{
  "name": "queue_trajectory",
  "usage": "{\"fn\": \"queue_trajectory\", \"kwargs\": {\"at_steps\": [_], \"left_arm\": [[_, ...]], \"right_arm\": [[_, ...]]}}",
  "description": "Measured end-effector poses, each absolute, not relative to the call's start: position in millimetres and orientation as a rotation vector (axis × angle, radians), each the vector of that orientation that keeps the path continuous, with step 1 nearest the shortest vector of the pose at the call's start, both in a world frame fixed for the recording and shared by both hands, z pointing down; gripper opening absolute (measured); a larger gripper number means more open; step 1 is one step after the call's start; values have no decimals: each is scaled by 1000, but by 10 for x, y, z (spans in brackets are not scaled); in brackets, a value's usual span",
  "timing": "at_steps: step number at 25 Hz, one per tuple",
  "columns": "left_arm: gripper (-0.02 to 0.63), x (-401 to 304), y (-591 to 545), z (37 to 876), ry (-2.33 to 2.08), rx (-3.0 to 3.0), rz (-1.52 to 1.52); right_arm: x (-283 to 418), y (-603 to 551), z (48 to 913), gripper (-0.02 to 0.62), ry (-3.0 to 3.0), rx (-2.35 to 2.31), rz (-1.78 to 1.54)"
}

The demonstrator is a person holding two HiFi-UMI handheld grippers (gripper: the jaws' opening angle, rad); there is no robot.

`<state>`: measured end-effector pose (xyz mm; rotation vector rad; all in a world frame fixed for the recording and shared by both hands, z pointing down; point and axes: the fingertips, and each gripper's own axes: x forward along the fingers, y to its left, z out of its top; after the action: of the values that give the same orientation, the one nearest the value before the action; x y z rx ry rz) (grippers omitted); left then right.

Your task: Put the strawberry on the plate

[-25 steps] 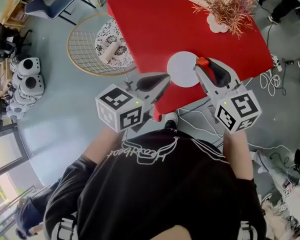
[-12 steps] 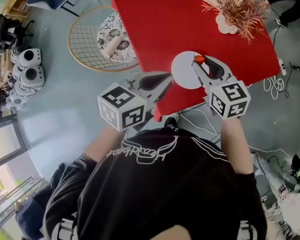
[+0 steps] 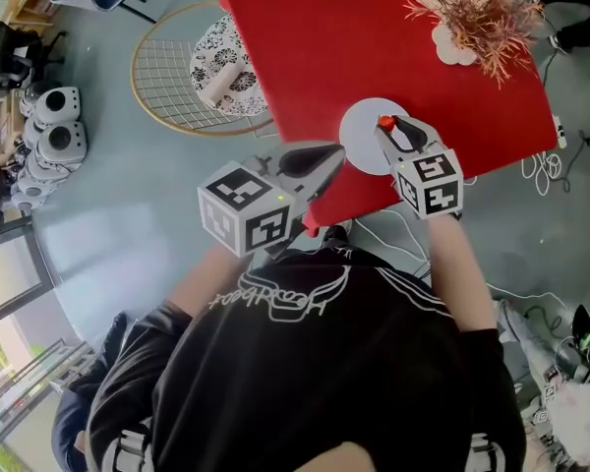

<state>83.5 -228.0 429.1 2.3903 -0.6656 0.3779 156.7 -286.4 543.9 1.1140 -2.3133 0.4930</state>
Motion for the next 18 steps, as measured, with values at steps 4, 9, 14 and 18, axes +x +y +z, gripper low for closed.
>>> {"fn": "queue_trajectory", "kwargs": {"at_steps": [4, 9, 14, 18], "left_arm": [[6, 842, -2288, 4302, -664, 2390, 381], [6, 834, -2306, 4318, -670, 2390, 380], [6, 835, -2317, 4324, -674, 2389, 381], [6, 833, -2316, 4314, -674, 2391, 377]], "right_arm": [[1553, -2878, 5565, 124, -2265, 1089, 447], [1518, -2862, 5650, 124, -2222, 1057, 386], [1500, -2847, 5719, 124, -2174, 1025, 325], [1483, -2835, 5755, 124, -2141, 1005, 278]]}}
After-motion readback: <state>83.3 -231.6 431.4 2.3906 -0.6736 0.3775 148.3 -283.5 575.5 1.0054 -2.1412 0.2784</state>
